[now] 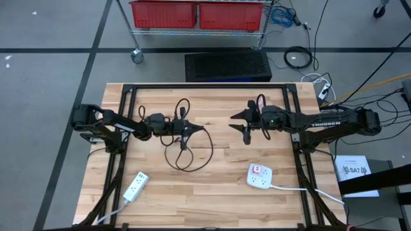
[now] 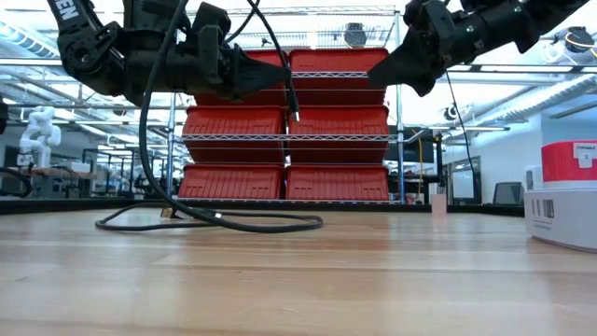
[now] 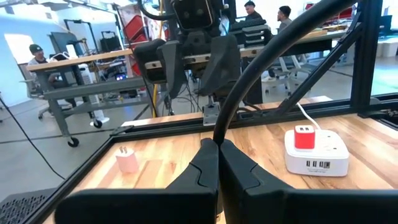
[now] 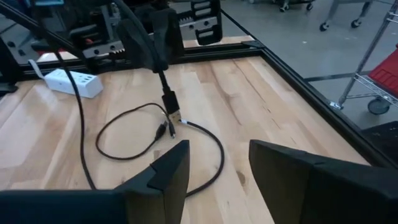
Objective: Insert USB
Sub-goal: Insert the top black USB cable into the red charger adapter
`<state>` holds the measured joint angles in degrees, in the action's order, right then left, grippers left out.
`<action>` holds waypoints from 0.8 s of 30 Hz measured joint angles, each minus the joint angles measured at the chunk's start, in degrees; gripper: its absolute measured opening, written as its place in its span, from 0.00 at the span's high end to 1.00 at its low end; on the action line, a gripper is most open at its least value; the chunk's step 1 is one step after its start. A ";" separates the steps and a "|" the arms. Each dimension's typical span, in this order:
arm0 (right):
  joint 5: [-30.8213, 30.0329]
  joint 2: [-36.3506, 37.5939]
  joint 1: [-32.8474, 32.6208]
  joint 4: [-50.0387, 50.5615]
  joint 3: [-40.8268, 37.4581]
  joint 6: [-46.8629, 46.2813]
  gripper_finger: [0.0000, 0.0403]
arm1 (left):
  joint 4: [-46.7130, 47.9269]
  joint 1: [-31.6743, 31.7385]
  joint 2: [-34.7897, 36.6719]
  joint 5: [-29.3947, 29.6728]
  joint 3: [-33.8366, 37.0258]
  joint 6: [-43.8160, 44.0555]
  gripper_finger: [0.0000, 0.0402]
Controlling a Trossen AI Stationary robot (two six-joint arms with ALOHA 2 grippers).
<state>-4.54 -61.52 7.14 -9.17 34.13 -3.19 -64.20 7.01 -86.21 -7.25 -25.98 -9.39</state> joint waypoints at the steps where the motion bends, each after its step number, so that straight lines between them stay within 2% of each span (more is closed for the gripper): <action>1: -0.05 0.00 0.00 0.00 0.00 0.01 0.60 | 0.01 0.01 0.00 0.00 0.00 -0.02 1.00; 12: 0.37 -1.14 -1.14 -4.72 0.00 -0.55 0.60 | 0.17 0.00 0.00 0.00 -0.27 0.07 1.00; 24: 1.89 -13.61 -2.33 -21.83 0.10 -1.43 0.60 | 0.63 0.00 0.00 -0.02 -0.79 0.90 1.00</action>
<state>-2.66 -75.13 4.81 -31.00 34.23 -4.62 -63.58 7.01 -86.21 -7.27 -26.76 -8.49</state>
